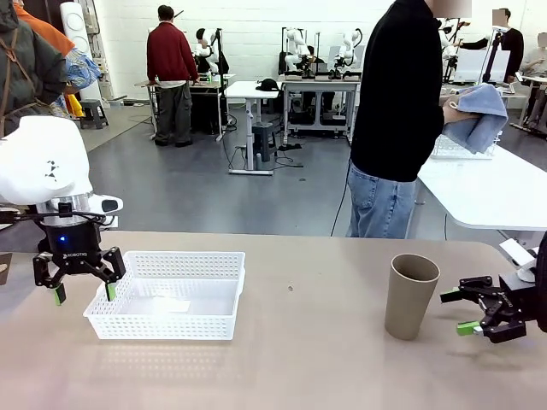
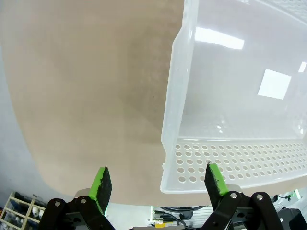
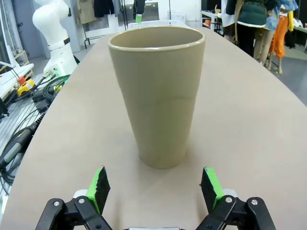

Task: Clean and organize the cups into the basket.
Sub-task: Pick up the Organizing basket and move it to the center of the table, then pick up the Reusable plastic cup from the right side of the table and place it inside the Organizing basket.

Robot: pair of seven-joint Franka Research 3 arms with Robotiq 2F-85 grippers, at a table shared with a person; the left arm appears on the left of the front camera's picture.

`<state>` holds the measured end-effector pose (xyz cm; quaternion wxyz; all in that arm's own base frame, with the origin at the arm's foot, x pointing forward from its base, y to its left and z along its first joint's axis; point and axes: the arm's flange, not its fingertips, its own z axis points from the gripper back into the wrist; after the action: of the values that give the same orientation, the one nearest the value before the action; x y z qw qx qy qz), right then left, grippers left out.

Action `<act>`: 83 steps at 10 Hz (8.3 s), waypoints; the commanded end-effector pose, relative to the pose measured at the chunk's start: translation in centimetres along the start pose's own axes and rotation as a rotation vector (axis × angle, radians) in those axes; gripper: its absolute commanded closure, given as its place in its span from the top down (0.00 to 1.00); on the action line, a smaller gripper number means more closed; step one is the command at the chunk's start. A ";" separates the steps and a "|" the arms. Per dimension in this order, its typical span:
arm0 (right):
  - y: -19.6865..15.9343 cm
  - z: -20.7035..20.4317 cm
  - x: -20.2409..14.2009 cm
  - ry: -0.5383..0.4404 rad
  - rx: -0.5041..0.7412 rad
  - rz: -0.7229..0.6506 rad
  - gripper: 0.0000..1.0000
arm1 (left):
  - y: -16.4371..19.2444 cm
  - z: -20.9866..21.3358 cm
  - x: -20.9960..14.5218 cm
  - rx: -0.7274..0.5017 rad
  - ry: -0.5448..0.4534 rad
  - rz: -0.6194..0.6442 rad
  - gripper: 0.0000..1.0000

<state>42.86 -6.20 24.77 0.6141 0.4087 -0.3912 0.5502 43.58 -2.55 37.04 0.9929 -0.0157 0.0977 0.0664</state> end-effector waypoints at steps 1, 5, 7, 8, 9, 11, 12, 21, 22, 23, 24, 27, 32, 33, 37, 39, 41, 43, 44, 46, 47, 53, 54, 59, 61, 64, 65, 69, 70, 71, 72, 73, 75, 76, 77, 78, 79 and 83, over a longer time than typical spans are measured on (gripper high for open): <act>-0.9 -2.1 0.0 0.005 0.007 -0.007 1.00 | -0.3 -0.9 0.6 -0.003 0.007 -0.019 1.00; -0.9 -4.7 0.9 -0.044 0.038 0.056 1.00 | -0.9 -1.7 1.4 0.019 0.038 -0.018 1.00; -1.0 -5.5 1.3 -0.055 0.032 0.063 1.00 | -0.9 -1.8 1.6 0.018 0.042 -0.012 1.00; -1.2 -5.8 1.3 -0.075 0.015 0.061 1.00 | -1.0 -1.8 1.5 0.015 0.048 -0.010 1.00; -1.1 -5.8 1.4 -0.055 -0.030 0.051 1.00 | -0.9 -1.5 1.0 0.012 0.044 0.001 1.00; -0.8 -5.0 1.6 -0.045 0.047 0.045 1.00 | -0.7 -2.0 1.1 0.011 0.043 -0.011 1.00; -0.8 -5.0 1.6 -0.045 0.047 0.045 1.00 | -0.7 -2.0 1.1 0.011 0.043 -0.011 1.00; -1.6 -7.4 1.6 -0.075 0.026 0.023 1.00 | -1.6 -3.4 1.6 0.020 -0.036 -0.047 1.00; -1.8 -8.2 1.6 -0.075 0.031 0.022 1.00 | -1.8 -3.6 1.7 0.021 -0.032 -0.054 1.00; -2.0 -8.9 1.5 -0.076 0.036 0.023 1.00 | -1.9 -3.8 1.7 0.024 -0.031 -0.060 1.00; -2.2 -9.5 1.5 -0.078 0.047 0.023 1.00 | -1.9 -3.8 1.6 0.023 -0.034 -0.065 1.00; -2.3 -10.1 1.2 -0.083 0.082 0.045 1.00 | -1.8 -3.8 1.3 0.017 -0.034 -0.079 1.00; -2.4 -9.8 0.9 -0.099 0.101 0.081 0.00 | -2.0 -3.8 -0.5 0.029 -0.034 -0.098 0.97; -2.3 -9.8 1.0 -0.100 0.102 0.080 0.00 | -2.1 -3.9 -0.9 0.042 -0.048 -0.099 0.45; -2.3 -9.7 1.0 -0.102 0.103 0.079 0.19 | -2.0 -3.9 -0.5 0.051 -0.026 -0.086 0.00; -2.3 -9.6 0.9 -0.101 0.105 0.079 0.00 | -2.0 -3.9 -0.3 0.049 -0.022 -0.080 0.00; -2.3 -9.6 0.9 -0.100 0.108 0.082 0.19 | -2.0 -3.8 -0.3 0.048 -0.027 -0.073 0.00; -2.3 -9.6 0.9 -0.099 0.109 0.084 0.00 | -2.0 -3.8 -0.1 0.047 -0.028 -0.069 0.00; -2.3 -9.6 0.9 -0.100 0.110 0.087 0.19 | -2.0 -3.7 -0.1 0.047 -0.029 -0.070 0.00; -2.0 -9.5 1.0 -0.092 0.115 0.088 0.00 | -2.2 -3.7 0.3 0.047 -0.047 -0.058 0.00; -0.8 -9.2 2.1 -0.076 0.086 0.090 0.00 | -2.9 -3.6 0.5 0.043 -0.080 -0.048 0.00; 8.7 -5.5 18.7 -0.105 -0.006 0.177 0.00 | -14.3 -2.8 2.3 0.048 -0.060 -0.117 0.00; 9.9 -4.8 21.0 -0.113 -0.027 0.189 0.00 | -16.1 -3.2 2.3 0.056 -0.051 -0.125 0.00; 9.1 -2.8 24.4 -0.140 -0.097 0.122 0.00 | -20.8 -3.8 1.0 0.078 -0.049 -0.149 0.00; 10.6 -2.3 25.5 -0.124 -0.062 0.194 0.00 | -21.3 -3.6 0.7 0.069 -0.045 -0.150 0.00; 10.6 -2.3 25.5 -0.124 -0.062 0.194 0.00 | -20.3 -3.3 0.8 0.045 -0.059 -0.174 0.00; 10.6 -2.3 25.5 -0.124 -0.062 0.194 0.00 | -20.3 -3.3 0.8 0.045 -0.059 -0.174 0.00; 10.5 -3.6 31.3 0.017 -0.071 0.283 0.79 | -20.3 -3.3 0.8 0.045 -0.059 -0.174 0.00; 10.2 -5.5 35.2 0.162 -0.046 0.277 0.79 | -20.3 -3.3 0.8 0.045 -0.059 -0.174 0.00; 9.2 -8.2 38.5 0.358 -0.028 0.245 0.79 | -20.3 -3.3 0.8 0.045 -0.059 -0.174 0.00; 7.9 -10.9 39.0 0.566 -0.031 0.175 0.79 | -20.3 -3.3 0.8 0.045 -0.059 -0.174 0.00; 6.6 -13.7 37.6 0.794 -0.008 0.081 0.79 | -20.3 -3.3 0.8 0.045 -0.059 -0.174 0.00; 5.0 -18.3 34.9 1.059 0.002 0.017 0.79 | -20.3 -3.3 0.8 0.045 -0.059 -0.174 0.00; 4.6 -19.7 34.4 1.110 0.005 0.005 0.79 | -20.3 -3.3 0.8 0.045 -0.059 -0.174 0.00; 4.3 -20.7 34.1 1.139 0.009 0.002 0.79 | -20.3 -3.3 0.8 0.045 -0.059 -0.174 0.00; 4.1 -21.4 34.0 1.163 0.009 0.003 0.79 | -20.3 -3.3 0.8 0.045 -0.059 -0.174 0.00; 4.1 -22.3 34.1 1.187 0.013 0.015 0.79 | -20.3 -3.3 0.8 0.045 -0.059 -0.174 0.00; 6.8 -26.0 36.3 1.331 0.011 0.071 0.79 | -20.3 -3.3 0.8 0.045 -0.059 -0.174 0.00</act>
<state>39.66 30.42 49.32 0.6993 -0.0059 0.0448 0.7134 46.63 -22.66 34.25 0.9976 -0.0018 0.0666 -0.0198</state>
